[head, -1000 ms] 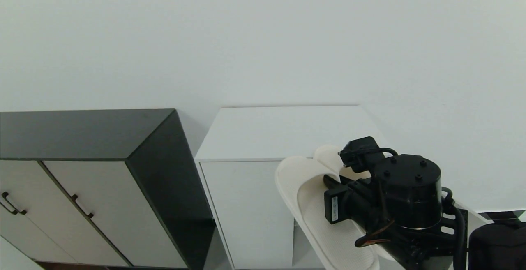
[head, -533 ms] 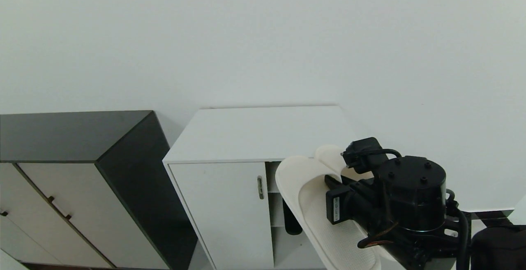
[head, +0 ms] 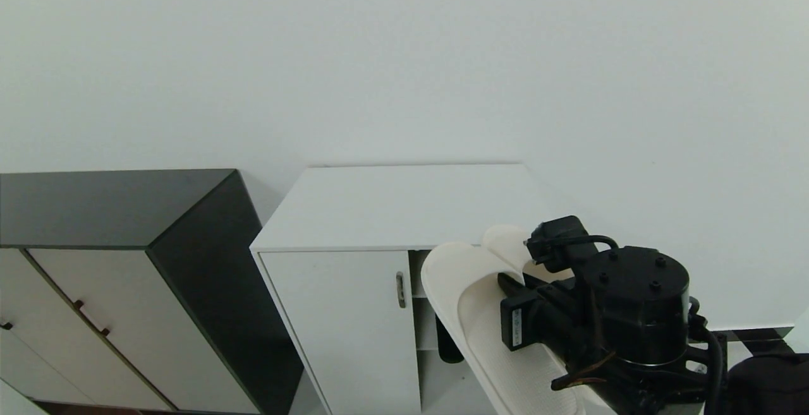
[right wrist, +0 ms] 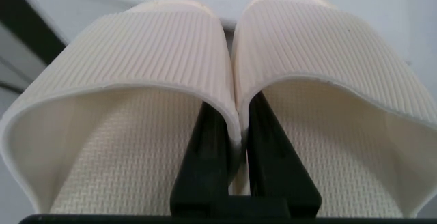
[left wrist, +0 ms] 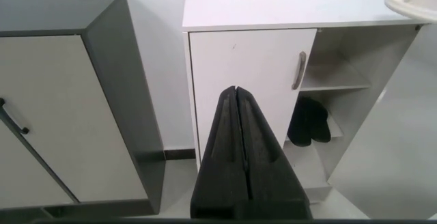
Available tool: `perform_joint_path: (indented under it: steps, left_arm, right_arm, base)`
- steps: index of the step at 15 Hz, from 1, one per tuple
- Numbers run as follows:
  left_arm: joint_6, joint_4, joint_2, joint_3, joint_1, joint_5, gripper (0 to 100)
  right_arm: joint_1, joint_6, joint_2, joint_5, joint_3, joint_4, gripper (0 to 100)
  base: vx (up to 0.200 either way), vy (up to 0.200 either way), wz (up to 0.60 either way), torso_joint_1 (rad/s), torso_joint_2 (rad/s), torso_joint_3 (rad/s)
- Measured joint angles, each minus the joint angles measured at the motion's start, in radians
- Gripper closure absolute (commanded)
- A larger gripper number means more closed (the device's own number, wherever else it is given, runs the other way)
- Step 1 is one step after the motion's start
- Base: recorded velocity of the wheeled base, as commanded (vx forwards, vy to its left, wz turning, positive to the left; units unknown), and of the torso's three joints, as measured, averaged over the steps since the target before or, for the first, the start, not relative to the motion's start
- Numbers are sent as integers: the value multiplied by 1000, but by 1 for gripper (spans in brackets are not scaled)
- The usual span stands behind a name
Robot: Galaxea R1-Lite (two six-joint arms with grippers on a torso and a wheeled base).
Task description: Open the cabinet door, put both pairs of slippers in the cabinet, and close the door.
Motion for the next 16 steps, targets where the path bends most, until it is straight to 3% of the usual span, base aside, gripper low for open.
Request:
perform_joint_path:
  steps: [6,16]
  left_arm:
    - [0,0,0,0,0,0,100]
    - [1,0,0,0,0,0,100]
  right_arm:
    - [-2,-27,14,5,31,-42,100]
    - [-1,-27,33,6,40,-66,100]
  base:
    - [0,0,0,-34,74,46]
    - [0,0,0,-206,480,274]
